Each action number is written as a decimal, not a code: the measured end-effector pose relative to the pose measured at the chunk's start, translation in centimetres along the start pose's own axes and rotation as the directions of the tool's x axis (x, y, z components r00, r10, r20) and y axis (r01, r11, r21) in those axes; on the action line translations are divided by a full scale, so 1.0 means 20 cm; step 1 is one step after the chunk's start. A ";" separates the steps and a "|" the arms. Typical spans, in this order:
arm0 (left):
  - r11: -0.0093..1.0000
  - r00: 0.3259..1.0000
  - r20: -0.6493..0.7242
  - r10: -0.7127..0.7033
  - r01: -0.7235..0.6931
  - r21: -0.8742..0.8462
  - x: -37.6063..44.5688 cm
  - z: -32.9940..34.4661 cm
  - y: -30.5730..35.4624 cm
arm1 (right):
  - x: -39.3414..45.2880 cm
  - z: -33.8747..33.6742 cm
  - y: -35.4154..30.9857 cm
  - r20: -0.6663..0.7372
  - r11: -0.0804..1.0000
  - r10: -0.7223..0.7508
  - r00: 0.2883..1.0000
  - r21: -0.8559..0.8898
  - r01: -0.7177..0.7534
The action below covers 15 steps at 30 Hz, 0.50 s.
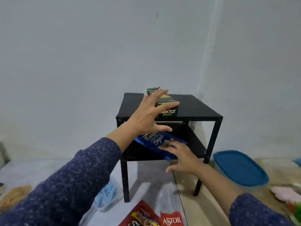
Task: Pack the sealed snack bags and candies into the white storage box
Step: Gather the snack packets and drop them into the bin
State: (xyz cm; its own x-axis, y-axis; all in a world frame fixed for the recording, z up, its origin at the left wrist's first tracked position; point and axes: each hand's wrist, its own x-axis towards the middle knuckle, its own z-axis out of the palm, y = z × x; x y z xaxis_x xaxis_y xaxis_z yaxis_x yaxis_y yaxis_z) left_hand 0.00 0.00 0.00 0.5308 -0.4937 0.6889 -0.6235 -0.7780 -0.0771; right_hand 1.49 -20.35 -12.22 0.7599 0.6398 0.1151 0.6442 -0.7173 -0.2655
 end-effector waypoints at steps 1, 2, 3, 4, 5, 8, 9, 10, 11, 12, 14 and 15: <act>1.000 0.999 0.044 -0.011 0.010 0.030 0.02 0.01 0.01 | 0.01 0.00 0.02 0.033 1.000 -0.017 0.999 0.016 0.016; 0.998 0.997 0.066 -0.039 0.036 0.046 0.05 0.02 0.01 | 0.02 -0.01 0.04 0.051 0.999 -0.029 0.998 0.020 0.028; 0.997 0.994 0.089 -0.062 0.057 0.059 0.06 0.03 0.01 | 0.04 -0.01 0.05 0.060 0.999 -0.039 0.997 0.013 0.038; 0.995 0.990 0.107 -0.095 0.090 0.044 0.07 0.03 0.02 | 0.06 0.00 0.05 0.059 0.999 -0.042 0.997 0.015 0.042; 0.992 0.984 0.124 -0.125 0.124 0.023 0.08 0.03 0.01 | 0.08 0.01 0.06 0.057 0.999 -0.043 0.997 0.021 0.042; 0.980 0.967 0.164 -0.194 0.197 -0.002 0.08 0.02 0.02 | 0.10 0.03 0.07 0.056 0.999 -0.040 0.998 -0.009 0.040; 0.977 0.963 0.170 -0.211 0.214 0.003 0.08 0.02 0.02 | 0.10 0.04 0.07 0.050 0.999 -0.044 0.998 -0.016 0.045; 0.974 0.960 0.169 -0.222 0.225 0.005 0.08 0.02 0.03 | 0.10 0.04 0.07 0.032 0.998 -0.058 0.998 -0.025 0.059; 0.972 0.959 0.163 -0.231 0.233 0.010 0.08 0.02 0.03 | 0.10 0.03 0.08 0.010 0.997 -0.075 0.997 -0.025 0.075; 0.972 0.961 0.148 -0.234 0.235 0.013 0.08 0.01 0.04 | 0.10 0.03 0.08 -0.010 0.995 -0.094 0.996 -0.017 0.094; 0.969 0.963 0.107 -0.246 0.246 0.005 0.07 -0.02 0.06 | 0.08 -0.01 0.06 -0.042 0.992 -0.109 0.993 0.067 0.111; 0.969 0.965 0.087 -0.247 0.248 0.006 0.06 -0.04 0.07 | 0.07 -0.03 0.04 -0.061 0.985 -0.115 0.992 0.119 0.121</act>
State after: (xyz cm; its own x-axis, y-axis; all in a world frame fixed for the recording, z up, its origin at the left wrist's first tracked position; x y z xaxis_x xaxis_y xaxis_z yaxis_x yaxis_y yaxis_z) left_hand -0.68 -1.31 1.26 0.7162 -0.3179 0.6213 -0.4694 -0.8782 0.0918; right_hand 3.10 -20.24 -11.76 0.6848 0.6999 0.2030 0.7167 -0.5963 -0.3616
